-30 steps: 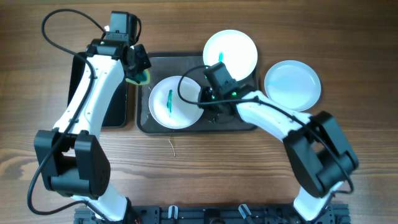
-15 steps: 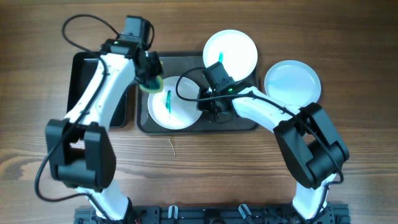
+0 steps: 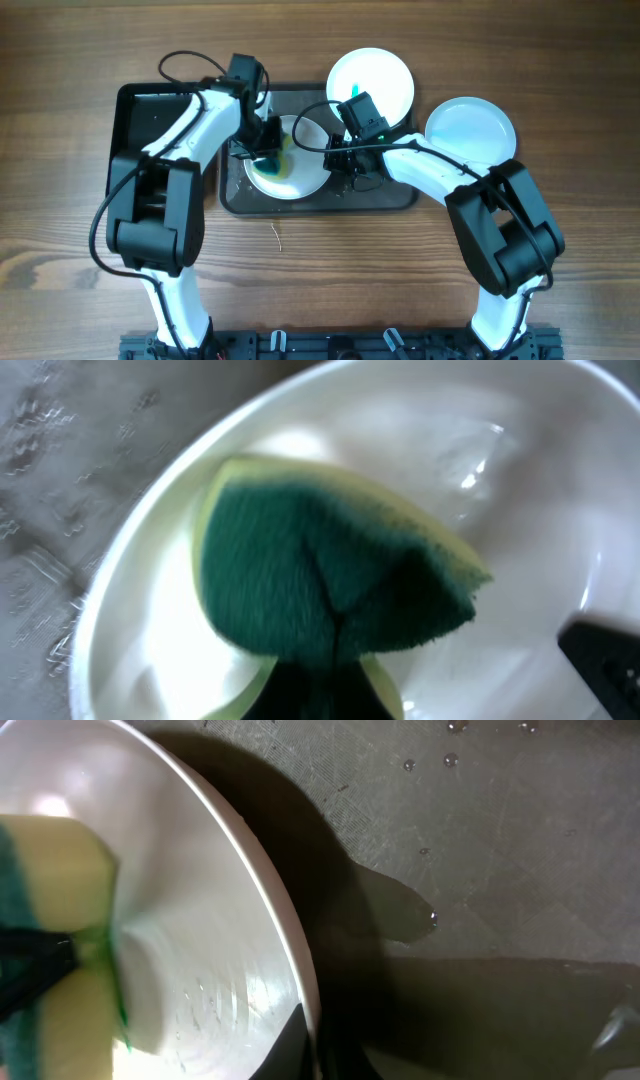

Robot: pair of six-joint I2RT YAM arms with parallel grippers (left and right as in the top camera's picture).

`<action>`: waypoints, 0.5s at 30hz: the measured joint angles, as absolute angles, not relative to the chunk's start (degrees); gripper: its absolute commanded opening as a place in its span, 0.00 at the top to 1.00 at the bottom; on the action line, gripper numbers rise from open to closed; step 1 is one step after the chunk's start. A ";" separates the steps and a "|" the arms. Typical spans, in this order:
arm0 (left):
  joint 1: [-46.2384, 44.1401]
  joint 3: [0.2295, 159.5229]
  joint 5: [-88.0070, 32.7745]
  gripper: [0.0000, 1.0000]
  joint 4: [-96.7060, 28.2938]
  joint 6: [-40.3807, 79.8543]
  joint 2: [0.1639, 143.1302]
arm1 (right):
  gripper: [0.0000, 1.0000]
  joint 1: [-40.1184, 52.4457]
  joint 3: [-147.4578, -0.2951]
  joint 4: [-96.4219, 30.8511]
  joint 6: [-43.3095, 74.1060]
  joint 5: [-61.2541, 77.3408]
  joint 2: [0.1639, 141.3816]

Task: Clean dirty plates on tray and stack at the side
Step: 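Scrub the second plate with the sponge in the left gripper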

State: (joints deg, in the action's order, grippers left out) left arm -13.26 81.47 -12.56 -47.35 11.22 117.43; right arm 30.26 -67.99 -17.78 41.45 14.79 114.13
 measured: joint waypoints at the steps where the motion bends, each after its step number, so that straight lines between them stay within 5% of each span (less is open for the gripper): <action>1: -13.56 80.82 -12.56 0.96 -46.06 11.22 117.45 | 0.96 30.22 -67.99 -17.76 41.39 14.81 114.15; 8: -14.63 79.07 -13.67 0.96 -39.09 14.31 117.78 | 0.96 29.52 -67.99 -17.80 41.30 14.48 114.17; 15: -15.46 78.89 -29.82 0.96 -34.57 6.00 120.14 | 0.96 29.30 -67.99 -17.98 41.30 14.50 114.17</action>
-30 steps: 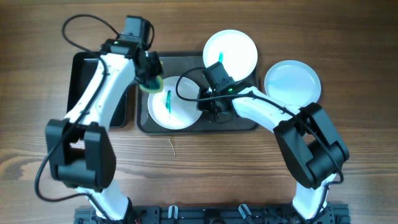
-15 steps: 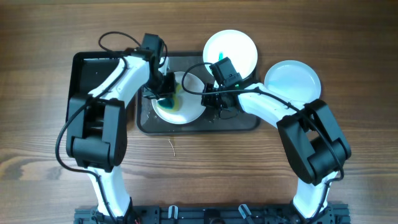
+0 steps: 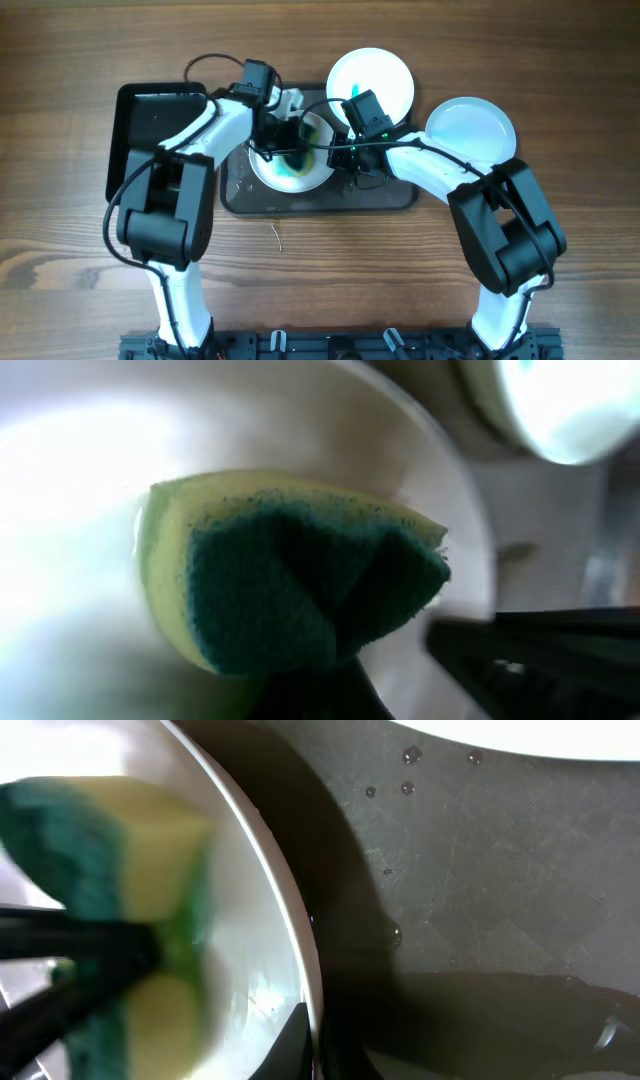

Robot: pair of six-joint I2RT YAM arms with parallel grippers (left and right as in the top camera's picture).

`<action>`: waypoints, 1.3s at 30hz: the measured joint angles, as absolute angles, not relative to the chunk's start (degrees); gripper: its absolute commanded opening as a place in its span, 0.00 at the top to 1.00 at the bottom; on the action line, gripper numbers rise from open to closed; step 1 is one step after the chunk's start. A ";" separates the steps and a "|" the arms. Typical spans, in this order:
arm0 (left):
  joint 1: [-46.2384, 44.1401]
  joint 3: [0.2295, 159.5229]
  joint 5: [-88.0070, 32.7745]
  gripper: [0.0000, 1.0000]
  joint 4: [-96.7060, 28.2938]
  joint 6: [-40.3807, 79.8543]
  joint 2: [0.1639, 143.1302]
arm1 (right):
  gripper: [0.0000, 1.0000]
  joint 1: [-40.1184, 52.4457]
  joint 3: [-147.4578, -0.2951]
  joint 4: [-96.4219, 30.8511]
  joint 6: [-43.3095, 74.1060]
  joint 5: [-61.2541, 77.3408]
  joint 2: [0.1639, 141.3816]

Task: Clean dirty plates on tray and stack at the side
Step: 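Scrub the second plate with the sponge in the left gripper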

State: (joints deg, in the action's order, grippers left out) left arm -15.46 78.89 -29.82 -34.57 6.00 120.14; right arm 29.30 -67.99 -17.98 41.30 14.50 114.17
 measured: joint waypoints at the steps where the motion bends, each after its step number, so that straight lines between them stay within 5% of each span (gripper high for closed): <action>1: -15.62 78.81 -30.41 0.96 -34.09 5.93 120.31 | 0.96 29.30 -67.99 -17.98 41.30 14.50 114.17; 6: -15.84 79.40 -26.76 0.96 -34.70 11.29 120.38 | 0.96 29.30 -68.10 -18.24 41.30 14.50 114.17; 18: -17.39 82.98 7.09 0.96 -45.76 28.88 118.48 | 0.96 30.24 -68.40 -18.15 41.30 15.51 114.45; 39: -15.75 80.03 -27.59 0.96 -41.12 4.23 118.15 | 0.96 28.67 -68.40 -19.22 40.18 18.44 114.50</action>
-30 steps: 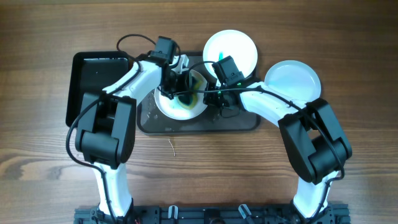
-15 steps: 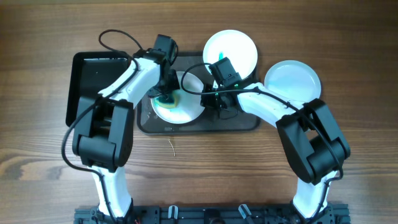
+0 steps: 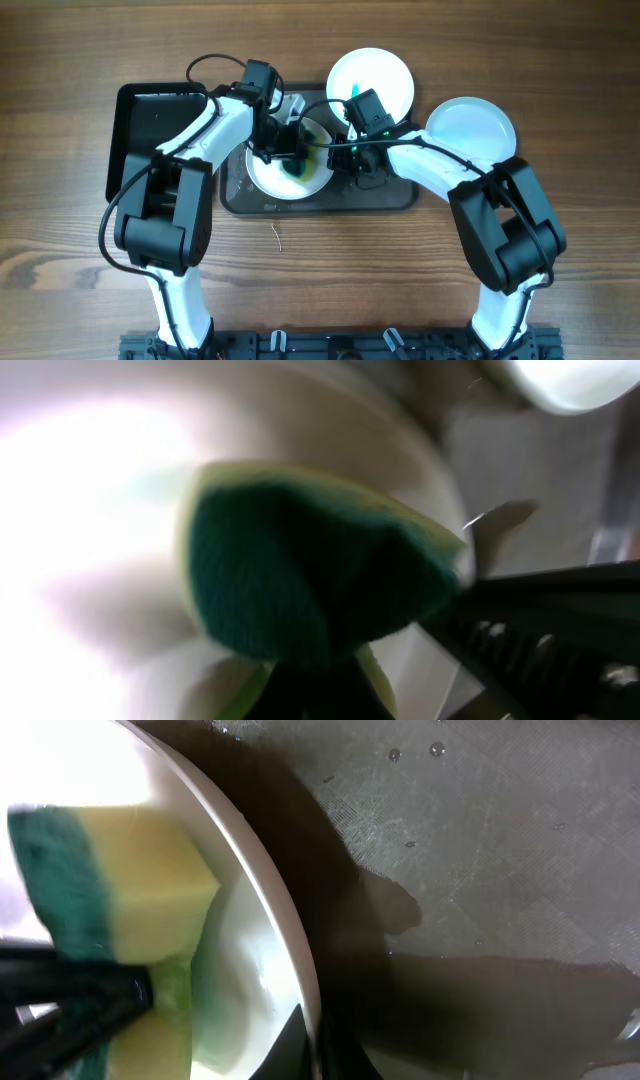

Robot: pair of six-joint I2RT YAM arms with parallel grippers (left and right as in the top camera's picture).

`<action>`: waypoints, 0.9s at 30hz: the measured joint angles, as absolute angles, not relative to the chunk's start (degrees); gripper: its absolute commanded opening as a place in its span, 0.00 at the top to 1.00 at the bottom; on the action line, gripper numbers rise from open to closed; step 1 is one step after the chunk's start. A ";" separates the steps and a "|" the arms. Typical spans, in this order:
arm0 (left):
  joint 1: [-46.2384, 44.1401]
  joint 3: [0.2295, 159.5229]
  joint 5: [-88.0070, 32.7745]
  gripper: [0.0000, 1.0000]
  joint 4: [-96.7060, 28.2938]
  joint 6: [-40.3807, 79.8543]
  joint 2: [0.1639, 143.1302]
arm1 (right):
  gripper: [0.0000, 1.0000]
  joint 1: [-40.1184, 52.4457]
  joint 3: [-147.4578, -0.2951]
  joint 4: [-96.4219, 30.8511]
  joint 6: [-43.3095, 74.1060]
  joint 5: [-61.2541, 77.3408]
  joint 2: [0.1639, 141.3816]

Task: Clean dirty plates on tray and stack at the side
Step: 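Scrub the second plate with the sponge in the left gripper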

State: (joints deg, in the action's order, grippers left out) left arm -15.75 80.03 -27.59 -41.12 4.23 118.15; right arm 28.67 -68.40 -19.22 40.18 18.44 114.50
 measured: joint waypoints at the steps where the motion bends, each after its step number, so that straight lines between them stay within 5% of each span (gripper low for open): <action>1: -15.73 80.03 -28.08 0.96 -39.70 4.05 118.15 | 0.96 28.67 -68.40 -19.25 40.18 18.44 114.52; 8: -15.75 80.71 -16.12 0.96 -35.62 11.29 118.15 | 0.96 28.67 -68.40 -19.03 40.21 18.65 114.54; 16: -17.52 82.48 2.61 0.96 -49.56 22.44 117.51 | 0.96 29.21 -68.40 -19.05 39.53 20.99 114.61; 27: -17.58 82.52 -11.68 0.96 -54.08 13.61 117.47 | 0.96 27.88 -68.38 -17.72 39.09 24.80 115.20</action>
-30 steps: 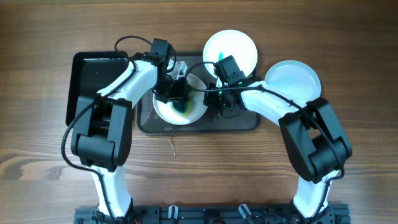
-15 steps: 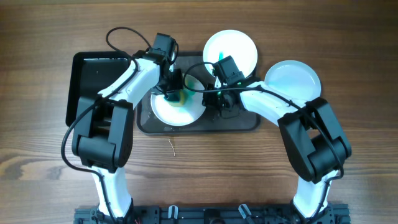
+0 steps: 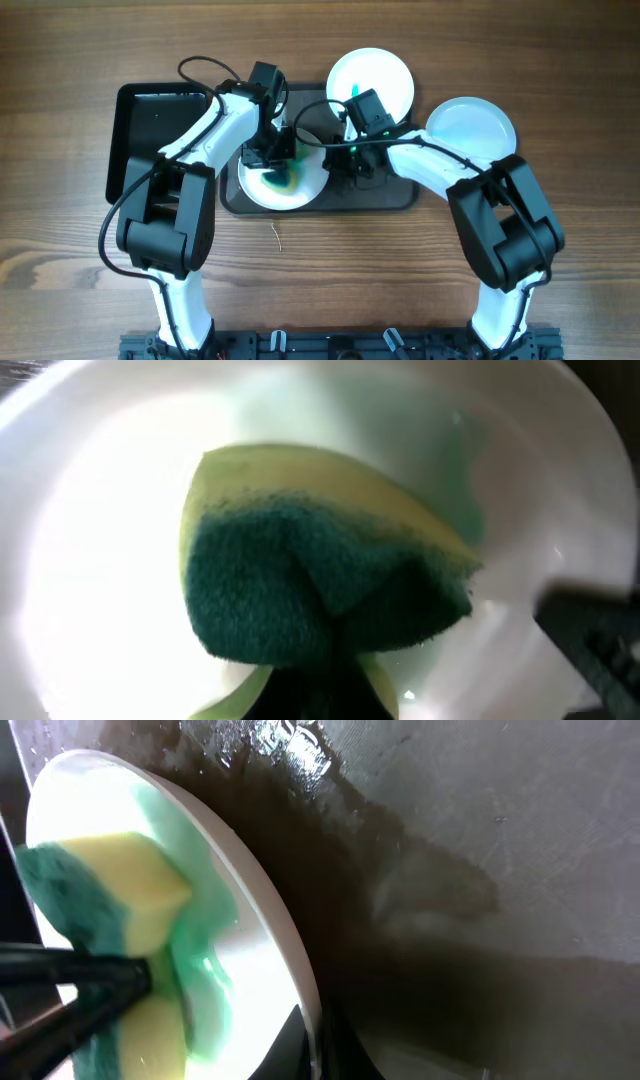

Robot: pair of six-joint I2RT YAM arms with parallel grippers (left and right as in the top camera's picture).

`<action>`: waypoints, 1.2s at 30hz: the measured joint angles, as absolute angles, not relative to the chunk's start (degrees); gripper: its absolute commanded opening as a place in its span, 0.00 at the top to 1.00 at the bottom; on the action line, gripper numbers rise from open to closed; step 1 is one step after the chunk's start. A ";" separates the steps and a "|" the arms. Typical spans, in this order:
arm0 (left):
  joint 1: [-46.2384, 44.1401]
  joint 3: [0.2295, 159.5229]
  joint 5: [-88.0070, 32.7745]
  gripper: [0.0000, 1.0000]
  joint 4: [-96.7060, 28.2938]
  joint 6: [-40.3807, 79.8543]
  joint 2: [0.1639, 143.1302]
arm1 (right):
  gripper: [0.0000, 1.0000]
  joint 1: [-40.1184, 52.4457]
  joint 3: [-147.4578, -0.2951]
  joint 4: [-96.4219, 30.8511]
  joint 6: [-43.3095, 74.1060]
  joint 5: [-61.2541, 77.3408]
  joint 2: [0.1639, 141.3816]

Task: Clean dirty plates on tray and stack at the side
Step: 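Scrub the second plate with the sponge in the left gripper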

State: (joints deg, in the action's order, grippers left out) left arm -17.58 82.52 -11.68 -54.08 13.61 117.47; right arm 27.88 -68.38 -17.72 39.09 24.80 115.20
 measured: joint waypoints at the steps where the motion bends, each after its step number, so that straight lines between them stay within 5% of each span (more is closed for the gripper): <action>1: -17.58 82.52 -12.58 0.96 -54.22 12.23 117.47 | 0.96 27.62 -68.38 -17.72 39.07 25.12 115.20; 26: -17.96 82.50 -21.15 0.96 -59.77 -12.86 117.47 | 0.96 26.57 -68.38 -17.65 38.68 26.50 115.20; 36: -19.38 82.50 4.86 0.96 -57.41 14.17 117.47 | 0.96 26.89 -68.38 -17.12 38.72 26.61 115.63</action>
State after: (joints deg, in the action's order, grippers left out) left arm -19.38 82.50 4.86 -57.41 14.17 117.47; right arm 26.89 -68.38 -17.12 38.72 26.61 115.63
